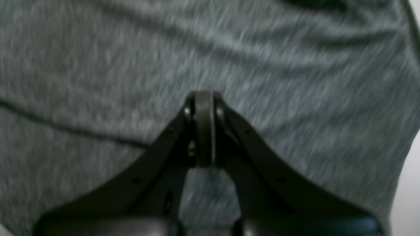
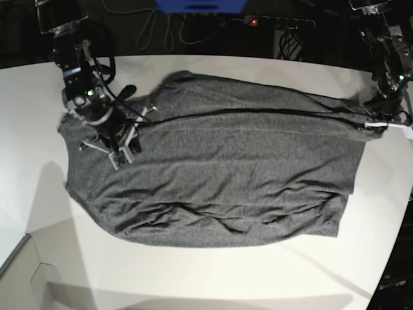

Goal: Layout the t-shirt on the table in an organized manner, then fold the t-shirt properly
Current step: 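Grasp the folded collar edge with the right gripper near the shirt center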

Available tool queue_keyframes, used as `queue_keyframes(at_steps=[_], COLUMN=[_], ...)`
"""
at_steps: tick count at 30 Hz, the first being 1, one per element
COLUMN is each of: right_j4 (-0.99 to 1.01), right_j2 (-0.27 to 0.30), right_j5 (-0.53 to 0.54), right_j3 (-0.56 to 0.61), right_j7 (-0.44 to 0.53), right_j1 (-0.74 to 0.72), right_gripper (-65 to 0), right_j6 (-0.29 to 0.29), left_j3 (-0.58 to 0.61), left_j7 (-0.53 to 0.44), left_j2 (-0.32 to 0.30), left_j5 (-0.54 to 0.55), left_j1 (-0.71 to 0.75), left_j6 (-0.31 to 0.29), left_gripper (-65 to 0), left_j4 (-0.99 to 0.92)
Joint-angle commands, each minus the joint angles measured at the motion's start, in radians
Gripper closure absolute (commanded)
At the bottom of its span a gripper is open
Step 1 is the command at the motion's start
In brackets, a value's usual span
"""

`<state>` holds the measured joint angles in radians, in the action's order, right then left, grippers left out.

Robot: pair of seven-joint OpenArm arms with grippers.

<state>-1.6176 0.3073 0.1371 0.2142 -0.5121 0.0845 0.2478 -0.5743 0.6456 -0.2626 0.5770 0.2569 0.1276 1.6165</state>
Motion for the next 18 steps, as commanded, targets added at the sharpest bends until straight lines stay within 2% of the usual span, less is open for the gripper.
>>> queue_keyframes(at_steps=[1,5,7,10,13,15,18], right_j4=[-0.019,-0.019,-0.019,-0.019,-0.019,-0.034,-0.102], right_j2=[0.008,0.008,0.010,0.010,0.000,-0.012,-0.004], right_j5=[0.003,0.002,0.002,-0.017,-0.101,-0.155,-0.215], right_j3=[-0.006,-0.006,0.000,0.000,0.000,0.000,0.001], right_j7=[0.022,0.020,0.020,0.020,0.022,0.025,0.030], right_j1=[-0.018,-0.022,-0.019,-0.001,0.001,0.002,0.044], right_gripper=[0.0,0.0,-2.0,-11.3,-20.5,-24.8,-26.9], right_j6=[0.006,0.006,0.006,0.006,0.008,0.009,0.011], left_j3=[-0.006,-0.006,-0.006,-0.005,-0.006,-0.006,-0.006], left_j7=[-0.027,-0.027,-0.027,-0.025,-0.025,-0.025,-0.025], left_j2=[-0.014,-0.014,-0.014,-0.013,-0.013,-0.013,-0.013], left_j5=[-0.001,-0.001,0.001,0.001,0.001,0.001,0.001], left_j1=[-0.006,-0.005,-0.005,-0.008,-0.009,-0.009,-0.009], left_j6=[0.001,0.001,0.001,0.001,0.001,0.001,0.001], left_gripper=[-0.2,-0.2,-0.2,-0.2,-0.2,-0.2,-0.2], left_j4=[0.017,0.018,0.018,0.017,0.017,0.017,0.017])
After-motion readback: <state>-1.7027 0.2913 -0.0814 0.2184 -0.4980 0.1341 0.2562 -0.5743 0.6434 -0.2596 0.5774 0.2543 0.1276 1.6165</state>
